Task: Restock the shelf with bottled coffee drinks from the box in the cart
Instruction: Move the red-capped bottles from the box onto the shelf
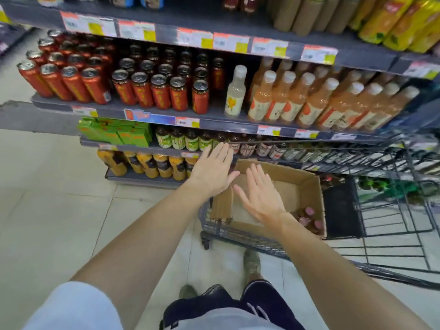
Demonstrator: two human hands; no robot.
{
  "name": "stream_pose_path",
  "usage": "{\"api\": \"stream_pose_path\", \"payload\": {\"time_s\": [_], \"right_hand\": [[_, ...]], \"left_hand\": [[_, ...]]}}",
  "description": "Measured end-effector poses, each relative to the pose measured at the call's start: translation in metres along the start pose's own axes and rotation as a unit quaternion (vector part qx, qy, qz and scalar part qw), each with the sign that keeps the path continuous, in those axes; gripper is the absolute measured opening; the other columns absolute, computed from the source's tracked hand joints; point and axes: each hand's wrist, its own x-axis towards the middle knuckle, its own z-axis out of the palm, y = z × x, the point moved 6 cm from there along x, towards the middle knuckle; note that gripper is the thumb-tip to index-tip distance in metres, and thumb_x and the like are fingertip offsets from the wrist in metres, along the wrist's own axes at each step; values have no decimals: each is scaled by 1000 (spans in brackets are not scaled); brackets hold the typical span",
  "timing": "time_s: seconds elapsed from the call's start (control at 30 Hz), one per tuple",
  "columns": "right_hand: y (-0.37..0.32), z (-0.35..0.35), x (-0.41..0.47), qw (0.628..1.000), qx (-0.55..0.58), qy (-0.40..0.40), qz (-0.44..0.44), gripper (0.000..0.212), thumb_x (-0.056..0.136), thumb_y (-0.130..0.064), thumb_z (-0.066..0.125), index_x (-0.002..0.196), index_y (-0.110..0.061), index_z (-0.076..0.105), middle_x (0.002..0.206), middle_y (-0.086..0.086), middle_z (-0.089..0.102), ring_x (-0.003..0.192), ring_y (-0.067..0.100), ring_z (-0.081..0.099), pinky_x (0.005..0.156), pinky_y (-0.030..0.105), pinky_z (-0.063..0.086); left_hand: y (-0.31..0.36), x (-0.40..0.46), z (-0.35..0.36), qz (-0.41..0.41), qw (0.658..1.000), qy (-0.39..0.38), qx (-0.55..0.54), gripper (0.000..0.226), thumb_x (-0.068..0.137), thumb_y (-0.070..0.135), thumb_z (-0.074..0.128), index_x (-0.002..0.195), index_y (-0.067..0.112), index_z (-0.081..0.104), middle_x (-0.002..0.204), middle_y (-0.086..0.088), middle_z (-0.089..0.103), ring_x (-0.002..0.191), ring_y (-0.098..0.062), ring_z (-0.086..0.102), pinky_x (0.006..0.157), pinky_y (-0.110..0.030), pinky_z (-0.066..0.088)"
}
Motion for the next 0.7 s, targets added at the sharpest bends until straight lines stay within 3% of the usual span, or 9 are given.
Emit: {"api": "stream_pose_path", "payload": {"time_s": [0.37, 0.53, 0.7], "right_hand": [[214, 85, -12, 980, 82, -129, 125, 78, 100, -59, 14, 155, -5, 11, 164, 10, 2, 151, 20, -6, 122, 36, -3], [293, 135, -10, 963, 94, -209, 141, 78, 99, -59, 14, 155, -5, 10, 164, 12, 1, 151, 23, -5, 123, 39, 2], [354, 179, -3, 951, 113, -254, 136, 71, 102, -46, 25, 155, -6, 2, 164, 8, -7, 151, 19, -10, 122, 35, -3]], "left_hand": [[171, 126, 84, 93, 987, -128, -14, 67, 102, 47, 19, 153, 6, 6, 162, -11, 4, 149, -23, 2, 121, -40, 4], [232, 164, 152, 93, 968, -230, -43, 63, 103, 43, 19, 153, 7, 5, 162, -9, 1, 149, -21, -1, 121, -39, 5], [279, 186, 225, 52, 934, -342, -92, 72, 99, 45, 40, 153, 9, 8, 161, -9, 7, 148, -23, 6, 120, -40, 11]]}}
